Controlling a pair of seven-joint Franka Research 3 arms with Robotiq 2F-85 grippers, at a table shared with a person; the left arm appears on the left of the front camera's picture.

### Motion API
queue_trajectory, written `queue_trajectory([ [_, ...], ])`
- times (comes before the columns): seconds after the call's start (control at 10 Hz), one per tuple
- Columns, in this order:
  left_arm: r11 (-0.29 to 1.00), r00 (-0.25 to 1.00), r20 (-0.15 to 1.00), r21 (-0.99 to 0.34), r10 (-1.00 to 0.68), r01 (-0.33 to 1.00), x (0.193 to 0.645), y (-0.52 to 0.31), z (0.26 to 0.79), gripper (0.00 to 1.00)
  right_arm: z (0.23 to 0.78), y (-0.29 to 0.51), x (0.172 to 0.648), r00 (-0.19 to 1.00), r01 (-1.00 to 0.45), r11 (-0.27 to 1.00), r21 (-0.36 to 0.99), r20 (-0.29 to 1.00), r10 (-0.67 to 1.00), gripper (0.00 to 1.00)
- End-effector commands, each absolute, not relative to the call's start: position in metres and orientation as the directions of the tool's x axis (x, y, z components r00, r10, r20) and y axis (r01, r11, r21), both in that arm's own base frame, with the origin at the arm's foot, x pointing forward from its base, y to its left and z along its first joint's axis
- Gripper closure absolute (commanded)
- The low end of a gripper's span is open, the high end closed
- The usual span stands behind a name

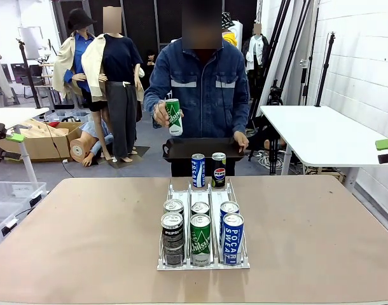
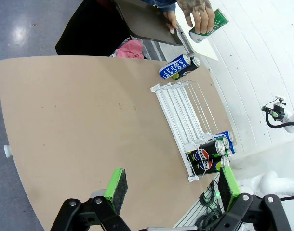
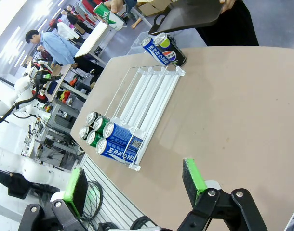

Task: Retrieve and hand over the desired beverage to the person.
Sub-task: Pick up a can of the same type that the person held from the Automatic Can Dispenser.

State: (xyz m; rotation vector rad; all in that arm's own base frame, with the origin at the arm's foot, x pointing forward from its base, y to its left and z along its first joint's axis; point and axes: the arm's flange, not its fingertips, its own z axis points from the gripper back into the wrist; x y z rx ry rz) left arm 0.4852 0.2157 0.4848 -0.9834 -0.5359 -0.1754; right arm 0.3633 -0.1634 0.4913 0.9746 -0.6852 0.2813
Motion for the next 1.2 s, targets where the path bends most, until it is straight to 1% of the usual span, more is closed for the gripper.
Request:
queue_trajectory([
  [0.0, 0.552, 0.858, 0.505, -0.745, 0.098, 0.376, 0.4845, 0.2165, 0.4851, 0.0, 0.4918, -0.1628, 0.3638, 0.76, -0.507, 0.545, 0.667, 0.644, -0.081, 0.0],
  [1.1, 0.552, 0.858, 0.505, -0.745, 0.098, 0.376, 0.4845, 0.2165, 0.4851, 0.0, 0.4918, -0.1628, 0.3638, 0.76, -0.507, 0.545, 0.667, 0.644, -0.081, 0.0],
])
